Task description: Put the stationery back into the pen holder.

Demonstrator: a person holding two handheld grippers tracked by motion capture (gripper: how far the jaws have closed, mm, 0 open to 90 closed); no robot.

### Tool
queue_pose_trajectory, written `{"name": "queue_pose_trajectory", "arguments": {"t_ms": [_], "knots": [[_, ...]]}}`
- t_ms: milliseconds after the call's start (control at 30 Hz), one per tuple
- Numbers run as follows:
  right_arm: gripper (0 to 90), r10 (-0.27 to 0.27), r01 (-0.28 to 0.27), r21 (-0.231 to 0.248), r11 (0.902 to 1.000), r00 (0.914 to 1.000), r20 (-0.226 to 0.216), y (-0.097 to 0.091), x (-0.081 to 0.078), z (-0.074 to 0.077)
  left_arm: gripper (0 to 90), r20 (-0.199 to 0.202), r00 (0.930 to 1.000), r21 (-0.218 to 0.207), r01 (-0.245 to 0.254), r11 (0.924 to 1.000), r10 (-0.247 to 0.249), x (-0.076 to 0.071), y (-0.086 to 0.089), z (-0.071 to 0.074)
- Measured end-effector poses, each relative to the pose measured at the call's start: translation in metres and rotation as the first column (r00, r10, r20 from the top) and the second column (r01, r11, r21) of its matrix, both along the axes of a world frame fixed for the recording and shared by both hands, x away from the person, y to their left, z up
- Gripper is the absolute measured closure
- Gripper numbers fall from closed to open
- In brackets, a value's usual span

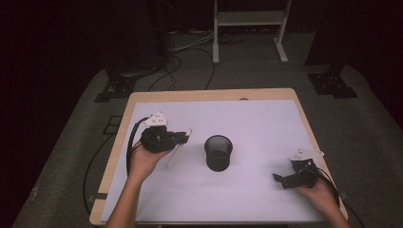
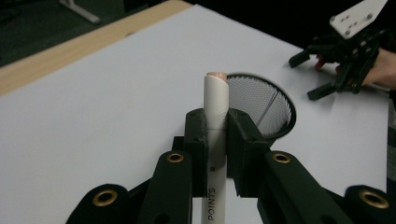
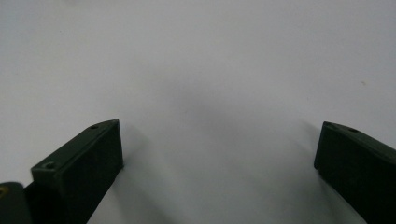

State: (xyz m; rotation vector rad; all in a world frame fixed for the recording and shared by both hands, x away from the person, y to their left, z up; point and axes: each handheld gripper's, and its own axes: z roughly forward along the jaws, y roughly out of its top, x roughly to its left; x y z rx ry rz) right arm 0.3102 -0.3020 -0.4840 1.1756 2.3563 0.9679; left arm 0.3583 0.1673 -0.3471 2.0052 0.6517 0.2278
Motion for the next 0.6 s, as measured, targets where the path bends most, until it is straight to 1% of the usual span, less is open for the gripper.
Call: {"name": "queue_pose_trajectory", "arguments": {"t_ms": [167, 233, 267, 300, 400, 467, 533, 600], "knots": [[0.2, 0.001, -0.001, 0.000, 1.0000, 1.0000, 0.000, 0.000, 0.000, 0.000, 78.5, 0.030, 0.9992, -0.047, 0.027, 0.9985, -0.025, 0.002, -0.010, 0.010], [0.2, 0.000, 0.000, 0.001, 1.0000, 1.0000, -0.001, 0.000, 0.000, 0.000, 78.4, 0.043, 0.9985, -0.054, 0.037, 0.9979, -0.034, 0.003, -0.015, 0.015], [0.2, 0.000, 0.000, 0.001, 1.0000, 1.0000, -0.001, 0.000, 0.000, 0.000, 78.4, 0.043, 0.9985, -0.054, 0.037, 0.9979, -0.034, 0.003, -0.015, 0.015], [0.2, -0.001, 0.001, 0.002, 1.0000, 1.0000, -0.002, 0.000, 0.000, 0.000, 78.4, 0.056, 0.9975, -0.057, 0.047, 0.9973, -0.044, 0.005, -0.020, 0.018], [0.2, 0.001, -0.001, 0.000, 1.0000, 1.0000, 0.001, 0.000, 0.000, 0.000, 78.5, 0.059, 0.9970, -0.067, 0.053, 0.9963, -0.049, 0.006, -0.024, 0.021], [0.2, 0.000, 0.000, 0.001, 1.0000, 1.0000, 0.000, 0.000, 0.000, 0.000, 78.5, 0.077, 0.9953, -0.072, 0.064, 0.9954, -0.059, 0.009, -0.029, 0.025], [0.2, 0.001, -0.001, 0.000, 1.0000, 1.0000, 0.003, 0.000, 0.000, 0.000, 78.4, 0.080, 0.9949, -0.075, 0.068, 0.9948, -0.062, 0.010, -0.031, 0.026], [0.2, 0.001, -0.001, -0.001, 1.0000, 1.0000, 0.002, 0.000, 0.000, 0.000, 78.5, 0.088, 0.9936, -0.090, 0.079, 0.9928, -0.071, 0.013, -0.037, 0.029]]}}
